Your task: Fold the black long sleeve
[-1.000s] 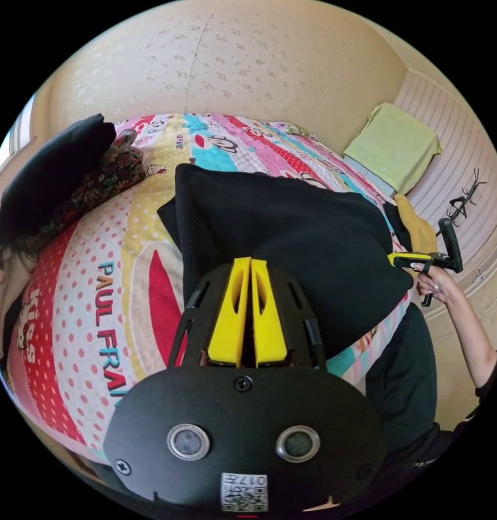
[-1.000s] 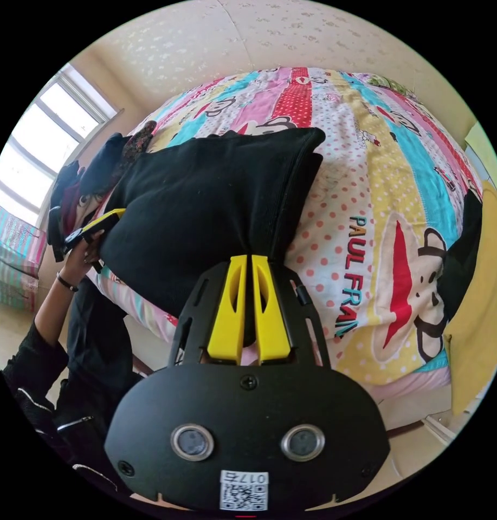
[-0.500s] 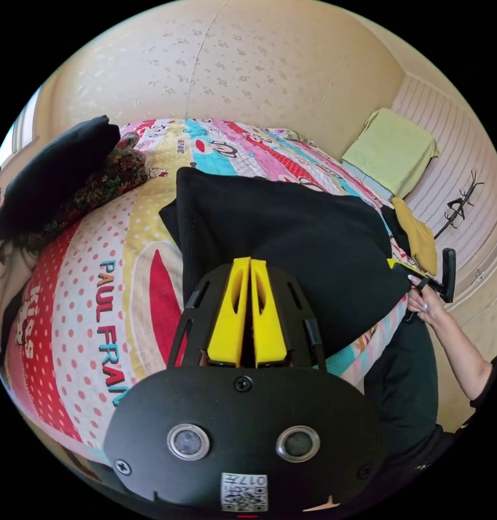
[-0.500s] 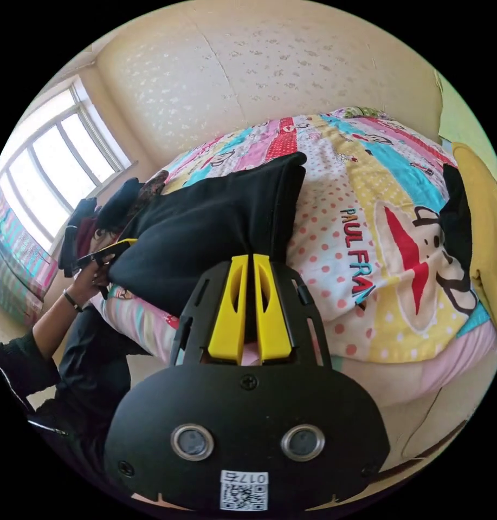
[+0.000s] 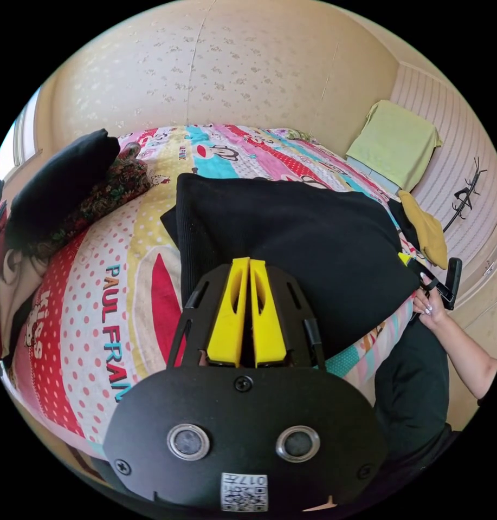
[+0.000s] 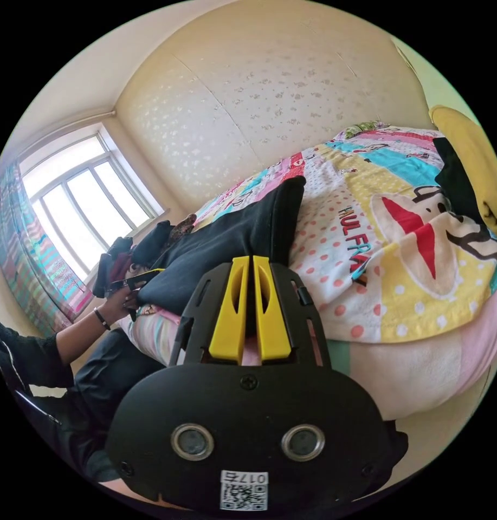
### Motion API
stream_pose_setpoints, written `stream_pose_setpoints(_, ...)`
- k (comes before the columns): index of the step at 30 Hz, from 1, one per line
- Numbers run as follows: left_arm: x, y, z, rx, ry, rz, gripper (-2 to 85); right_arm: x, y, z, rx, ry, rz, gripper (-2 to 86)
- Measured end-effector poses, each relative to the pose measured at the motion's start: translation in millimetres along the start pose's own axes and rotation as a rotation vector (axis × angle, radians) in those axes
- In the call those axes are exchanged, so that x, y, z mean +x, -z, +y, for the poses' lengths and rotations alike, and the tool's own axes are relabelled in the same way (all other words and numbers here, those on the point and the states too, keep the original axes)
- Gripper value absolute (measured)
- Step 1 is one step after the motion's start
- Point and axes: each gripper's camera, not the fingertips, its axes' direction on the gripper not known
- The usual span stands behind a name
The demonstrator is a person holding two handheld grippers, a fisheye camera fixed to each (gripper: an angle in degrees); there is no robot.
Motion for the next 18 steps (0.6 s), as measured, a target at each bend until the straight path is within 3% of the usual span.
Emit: stream_pose_setpoints(18,0,6,9,0.003,0.001,0.000,-0.8,15,-3,18,0.004,-0.012,-0.015,2.2)
